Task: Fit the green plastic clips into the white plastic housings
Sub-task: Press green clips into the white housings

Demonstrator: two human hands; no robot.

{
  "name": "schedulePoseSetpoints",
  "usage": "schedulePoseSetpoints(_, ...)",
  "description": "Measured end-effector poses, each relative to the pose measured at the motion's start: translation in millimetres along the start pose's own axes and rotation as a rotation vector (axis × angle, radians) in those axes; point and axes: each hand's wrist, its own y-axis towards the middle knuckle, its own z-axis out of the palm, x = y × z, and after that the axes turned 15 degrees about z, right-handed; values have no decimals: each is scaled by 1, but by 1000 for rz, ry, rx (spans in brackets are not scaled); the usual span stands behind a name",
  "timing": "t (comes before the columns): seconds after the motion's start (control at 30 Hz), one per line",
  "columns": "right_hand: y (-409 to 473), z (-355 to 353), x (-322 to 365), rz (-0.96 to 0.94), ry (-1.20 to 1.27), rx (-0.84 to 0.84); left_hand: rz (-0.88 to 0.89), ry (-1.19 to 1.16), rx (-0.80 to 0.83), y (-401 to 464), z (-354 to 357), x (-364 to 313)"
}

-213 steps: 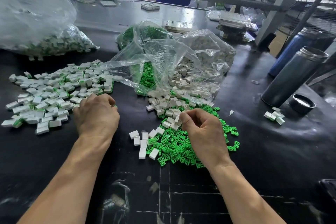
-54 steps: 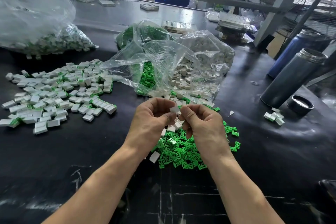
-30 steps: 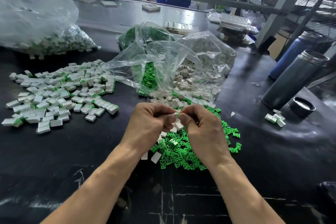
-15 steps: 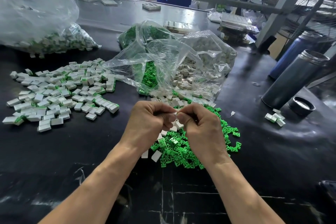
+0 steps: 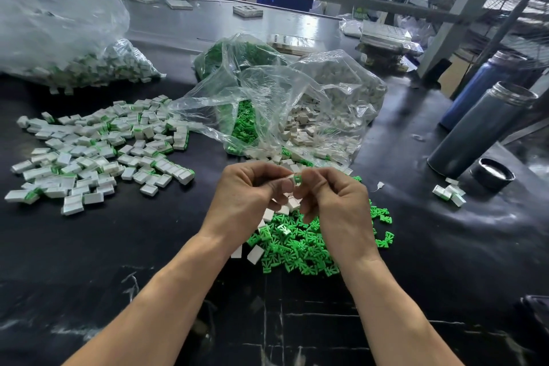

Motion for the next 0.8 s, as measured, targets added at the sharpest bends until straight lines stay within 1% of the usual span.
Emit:
schedulePoseSetpoints(0.1, 1, 1, 1, 89, 41, -26, 5, 1, 14, -2, 2, 1)
schedulePoseSetpoints(0.23, -4, 9, 3, 208, -9, 57, 9, 1, 56, -3, 6, 3)
schedulePoseSetpoints(0.33, -6, 16, 3, 267, 1, 49, 11, -55, 103, -6, 12, 1)
schedulePoseSetpoints(0.6, -8, 19, 6, 309, 54, 14, -18, -138, 141, -8, 13, 0)
schedulePoseSetpoints(0.8, -6, 20, 4, 242, 34, 30, -15, -194, 148, -8, 14, -1)
